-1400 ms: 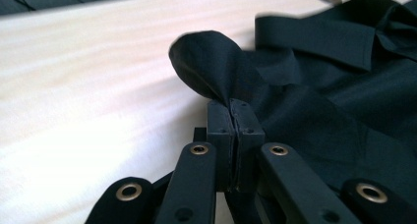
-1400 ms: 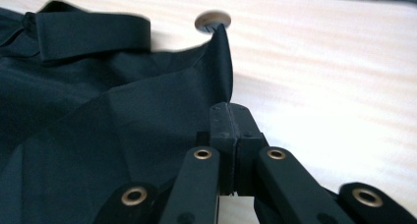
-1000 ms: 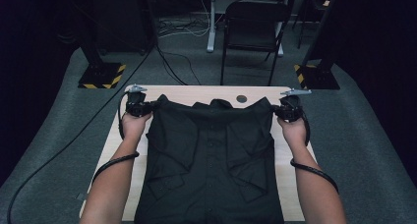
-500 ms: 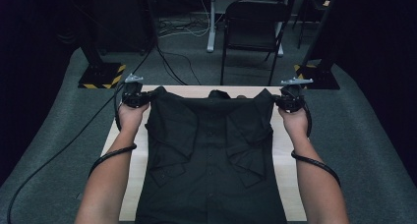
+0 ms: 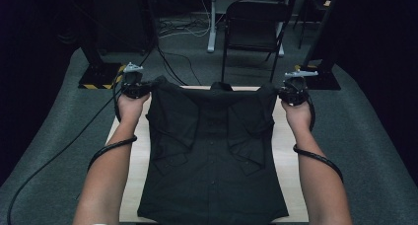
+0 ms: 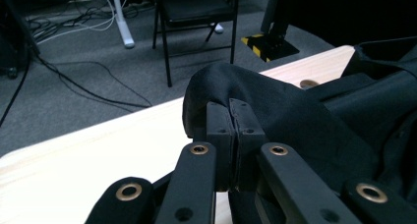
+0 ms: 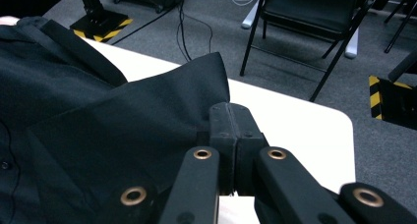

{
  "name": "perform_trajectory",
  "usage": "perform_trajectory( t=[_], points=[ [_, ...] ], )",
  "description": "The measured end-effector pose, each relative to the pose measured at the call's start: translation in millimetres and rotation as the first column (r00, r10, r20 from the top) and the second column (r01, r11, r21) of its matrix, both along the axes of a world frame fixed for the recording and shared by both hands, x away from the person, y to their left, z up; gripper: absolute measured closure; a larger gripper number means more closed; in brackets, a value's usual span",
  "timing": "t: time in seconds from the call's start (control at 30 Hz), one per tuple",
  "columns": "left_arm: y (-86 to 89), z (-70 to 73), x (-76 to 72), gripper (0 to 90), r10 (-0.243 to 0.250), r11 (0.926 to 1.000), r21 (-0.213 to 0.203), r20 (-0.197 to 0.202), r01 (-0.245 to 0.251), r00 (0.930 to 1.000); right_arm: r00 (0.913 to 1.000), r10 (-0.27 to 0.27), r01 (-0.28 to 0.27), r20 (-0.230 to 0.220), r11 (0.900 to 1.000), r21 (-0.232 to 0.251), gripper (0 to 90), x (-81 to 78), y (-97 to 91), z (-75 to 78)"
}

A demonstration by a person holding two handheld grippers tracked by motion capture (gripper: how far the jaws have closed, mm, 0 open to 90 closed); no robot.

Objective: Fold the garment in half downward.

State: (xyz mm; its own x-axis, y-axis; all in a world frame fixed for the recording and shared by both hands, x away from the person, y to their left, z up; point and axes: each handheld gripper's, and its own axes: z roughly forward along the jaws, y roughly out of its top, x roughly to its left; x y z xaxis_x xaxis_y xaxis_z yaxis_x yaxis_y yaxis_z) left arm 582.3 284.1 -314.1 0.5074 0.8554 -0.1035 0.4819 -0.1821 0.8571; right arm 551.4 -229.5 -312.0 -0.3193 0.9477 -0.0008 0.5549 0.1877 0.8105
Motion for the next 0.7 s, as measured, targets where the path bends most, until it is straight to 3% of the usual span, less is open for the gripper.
perform_trajectory(
  t=[0.27, 0.47, 0.57, 0.7],
  points=[
    [-3.3, 17.5, 2.9, 88.0, 0.001, 0.9999, 0.010, 0.046, -0.001, 0.9989, 0.9975, -0.014, 0.014, 0.069, 0.9999, 0.002, 89.8, -0.4, -0.8, 14.6],
    [-0.7, 27.4, -2.6, 88.0, -0.001, 0.9999, -0.016, 0.098, 0.002, 0.9952, 0.9944, -0.013, 0.011, 0.105, 0.9997, 0.022, 89.8, -2.5, -0.6, 24.3],
    [4.6, 23.9, -8.5, 88.0, -0.003, 0.9986, -0.052, 0.105, 0.008, 0.9945, 0.9914, 0.001, -0.009, 0.131, 0.9979, 0.064, 89.8, -9.0, -1.6, 23.8],
    [8.4, 15.1, -14.1, 88.0, -0.013, 0.9988, -0.046, 0.081, 0.016, 0.9966, 0.9934, 0.030, -0.038, 0.110, 0.9972, 0.065, 89.8, -14.4, -1.8, 15.4]
  ],
)
